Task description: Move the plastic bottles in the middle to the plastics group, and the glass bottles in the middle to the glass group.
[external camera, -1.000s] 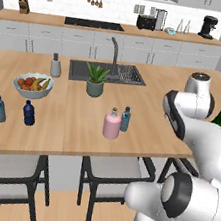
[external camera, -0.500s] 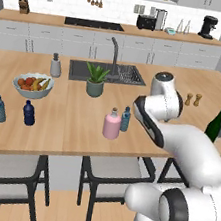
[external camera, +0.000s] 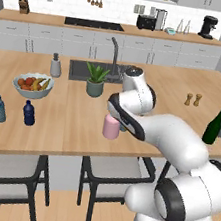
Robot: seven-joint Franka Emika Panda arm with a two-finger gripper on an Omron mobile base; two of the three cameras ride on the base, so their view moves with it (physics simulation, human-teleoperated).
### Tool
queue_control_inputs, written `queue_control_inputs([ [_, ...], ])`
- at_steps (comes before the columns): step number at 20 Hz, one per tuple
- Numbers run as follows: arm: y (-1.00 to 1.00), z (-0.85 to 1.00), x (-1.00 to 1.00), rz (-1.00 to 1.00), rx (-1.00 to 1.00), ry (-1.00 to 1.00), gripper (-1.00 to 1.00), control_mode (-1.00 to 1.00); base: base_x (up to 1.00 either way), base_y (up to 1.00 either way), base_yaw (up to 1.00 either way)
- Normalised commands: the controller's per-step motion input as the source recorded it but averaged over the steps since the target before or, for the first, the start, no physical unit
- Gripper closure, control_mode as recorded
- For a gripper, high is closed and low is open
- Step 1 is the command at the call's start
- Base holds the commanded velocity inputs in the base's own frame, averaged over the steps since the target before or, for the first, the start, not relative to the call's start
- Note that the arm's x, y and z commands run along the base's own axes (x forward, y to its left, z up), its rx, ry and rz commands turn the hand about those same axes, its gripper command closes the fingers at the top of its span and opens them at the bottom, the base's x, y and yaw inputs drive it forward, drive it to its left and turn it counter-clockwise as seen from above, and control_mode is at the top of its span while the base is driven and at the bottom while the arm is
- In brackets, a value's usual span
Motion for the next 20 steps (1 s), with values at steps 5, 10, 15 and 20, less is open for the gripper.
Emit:
queue_control_inputs([
  [5,0.64,-0.05,0.30,0.00,0.05,0.00,-1.00,-1.00,0.00,0.00,0.00],
  [10,0.16,-0.10,0.50,-0.01,0.01,0.02,-1.00,-1.00,0.00,0.00,0.00],
  [15,0.00,-0.20,0.38,0.00,0.01,0.08,-1.00,-1.00,0.00,0.00,0.00],
  [20,0.00,-0.17,0.39,0.00,0.04,0.05,-1.00,-1.00,0.00,0.00,0.00],
])
